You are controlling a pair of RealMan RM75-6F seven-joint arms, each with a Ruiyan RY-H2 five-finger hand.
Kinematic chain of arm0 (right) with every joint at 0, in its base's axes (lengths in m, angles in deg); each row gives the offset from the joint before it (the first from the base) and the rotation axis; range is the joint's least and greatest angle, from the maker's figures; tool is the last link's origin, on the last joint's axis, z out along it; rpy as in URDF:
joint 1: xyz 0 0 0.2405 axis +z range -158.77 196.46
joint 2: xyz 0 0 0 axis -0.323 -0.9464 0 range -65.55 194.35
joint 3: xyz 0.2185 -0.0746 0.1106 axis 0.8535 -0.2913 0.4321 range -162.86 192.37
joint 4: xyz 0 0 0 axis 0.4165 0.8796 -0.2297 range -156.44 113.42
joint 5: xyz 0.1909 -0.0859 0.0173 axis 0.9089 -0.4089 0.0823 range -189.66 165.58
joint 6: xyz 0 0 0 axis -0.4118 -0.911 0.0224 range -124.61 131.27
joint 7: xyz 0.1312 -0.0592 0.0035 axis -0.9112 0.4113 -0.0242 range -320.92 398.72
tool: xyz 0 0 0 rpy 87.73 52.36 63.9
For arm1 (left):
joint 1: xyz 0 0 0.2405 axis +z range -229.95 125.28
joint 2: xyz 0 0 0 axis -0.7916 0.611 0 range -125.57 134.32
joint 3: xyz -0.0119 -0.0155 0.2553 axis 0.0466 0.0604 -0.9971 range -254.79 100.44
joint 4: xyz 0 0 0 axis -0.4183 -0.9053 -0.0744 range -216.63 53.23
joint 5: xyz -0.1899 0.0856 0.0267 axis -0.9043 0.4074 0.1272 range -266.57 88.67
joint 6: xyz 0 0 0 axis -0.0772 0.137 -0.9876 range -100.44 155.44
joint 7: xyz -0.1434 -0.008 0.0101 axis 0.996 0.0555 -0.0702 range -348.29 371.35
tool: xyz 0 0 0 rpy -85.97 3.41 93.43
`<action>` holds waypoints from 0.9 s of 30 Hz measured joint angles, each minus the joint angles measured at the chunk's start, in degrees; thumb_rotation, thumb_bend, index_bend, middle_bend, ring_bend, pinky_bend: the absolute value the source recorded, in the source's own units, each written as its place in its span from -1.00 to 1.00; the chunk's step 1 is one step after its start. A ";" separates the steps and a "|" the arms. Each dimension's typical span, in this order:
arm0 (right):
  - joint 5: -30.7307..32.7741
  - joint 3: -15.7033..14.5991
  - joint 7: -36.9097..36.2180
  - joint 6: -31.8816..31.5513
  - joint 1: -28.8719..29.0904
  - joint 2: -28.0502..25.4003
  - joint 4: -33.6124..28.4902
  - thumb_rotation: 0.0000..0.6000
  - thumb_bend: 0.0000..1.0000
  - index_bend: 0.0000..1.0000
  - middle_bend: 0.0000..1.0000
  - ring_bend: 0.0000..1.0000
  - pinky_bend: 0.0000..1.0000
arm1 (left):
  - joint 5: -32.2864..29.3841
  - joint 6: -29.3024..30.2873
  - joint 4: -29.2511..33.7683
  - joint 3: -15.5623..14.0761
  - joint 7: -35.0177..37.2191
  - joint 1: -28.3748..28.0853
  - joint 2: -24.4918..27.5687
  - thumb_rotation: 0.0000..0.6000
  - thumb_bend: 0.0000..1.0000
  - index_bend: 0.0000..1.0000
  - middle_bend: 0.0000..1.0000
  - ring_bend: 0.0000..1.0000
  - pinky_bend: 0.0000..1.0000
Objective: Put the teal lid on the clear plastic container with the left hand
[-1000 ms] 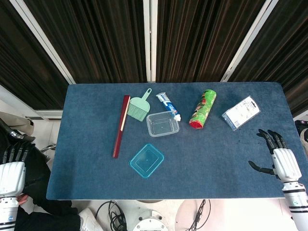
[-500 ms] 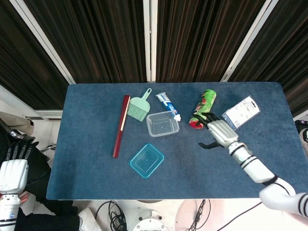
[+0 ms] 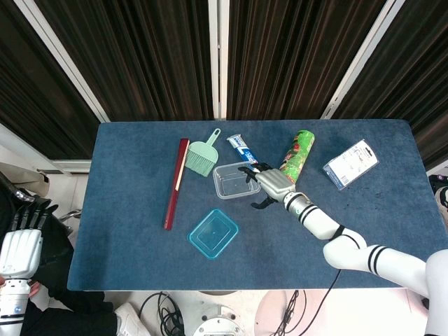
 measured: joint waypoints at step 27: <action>8.39 -3.91 16.45 -15.90 -5.14 -2.86 -16.66 1.00 -0.85 -1.00 -1.00 -1.00 -1.00 | 2.70 -1.84 -5.07 0.33 5.16 -1.43 -2.26 1.00 -0.93 -0.71 -0.84 -1.00 -0.99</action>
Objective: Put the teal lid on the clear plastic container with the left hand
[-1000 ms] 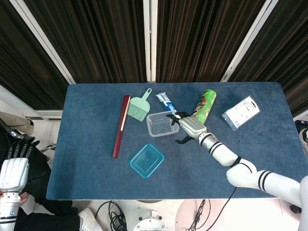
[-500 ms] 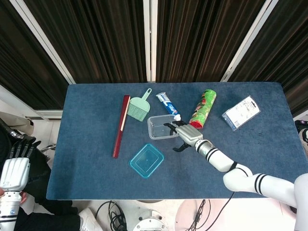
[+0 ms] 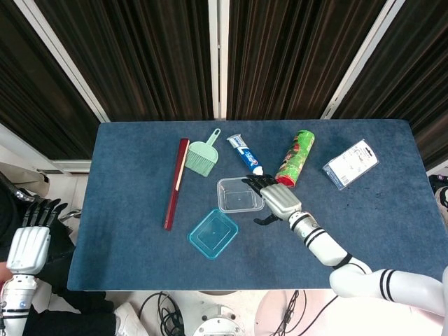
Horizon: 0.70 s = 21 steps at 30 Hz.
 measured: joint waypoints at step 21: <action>25.94 5.37 20.33 4.78 17.57 17.35 22.18 1.00 -0.86 -1.00 -1.00 -1.00 -1.00 | 0.58 0.53 0.75 -0.15 0.84 0.41 1.38 1.00 -0.93 -0.71 -0.84 -1.00 -0.99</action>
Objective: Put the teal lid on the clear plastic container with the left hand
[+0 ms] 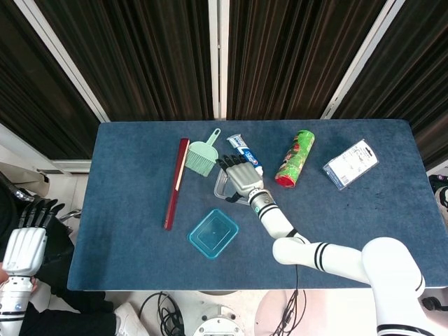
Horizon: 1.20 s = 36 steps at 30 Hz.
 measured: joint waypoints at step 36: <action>-34.80 -11.05 -30.42 -31.55 -39.39 -32.78 -30.32 1.00 -0.86 -1.00 -1.00 -1.00 -1.00 | -2.28 -41.05 7.89 7.44 -25.71 -38.21 -19.04 1.00 -0.95 -0.82 -0.90 -1.00 -0.96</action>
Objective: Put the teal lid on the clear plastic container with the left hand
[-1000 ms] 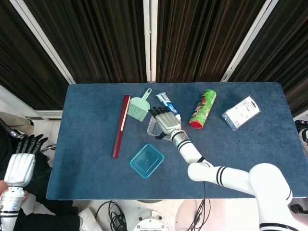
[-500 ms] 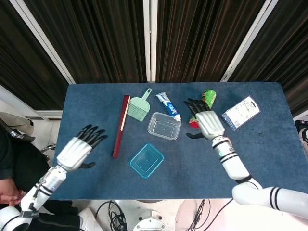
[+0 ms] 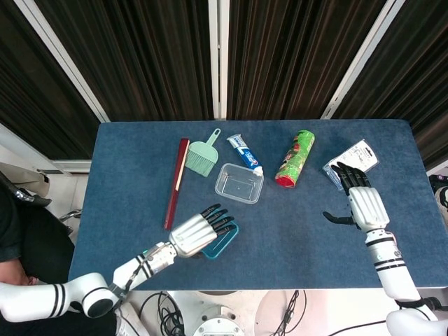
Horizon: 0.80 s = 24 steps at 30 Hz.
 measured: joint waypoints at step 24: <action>-4.98 0.47 -6.47 -0.97 -6.57 1.67 4.62 1.00 -0.86 -1.00 -1.00 -1.00 -1.00 | -48.53 7.78 -1.99 -0.01 -18.38 -10.74 -7.73 -0.51 -1.00 -0.97 -0.71 -0.97 -0.83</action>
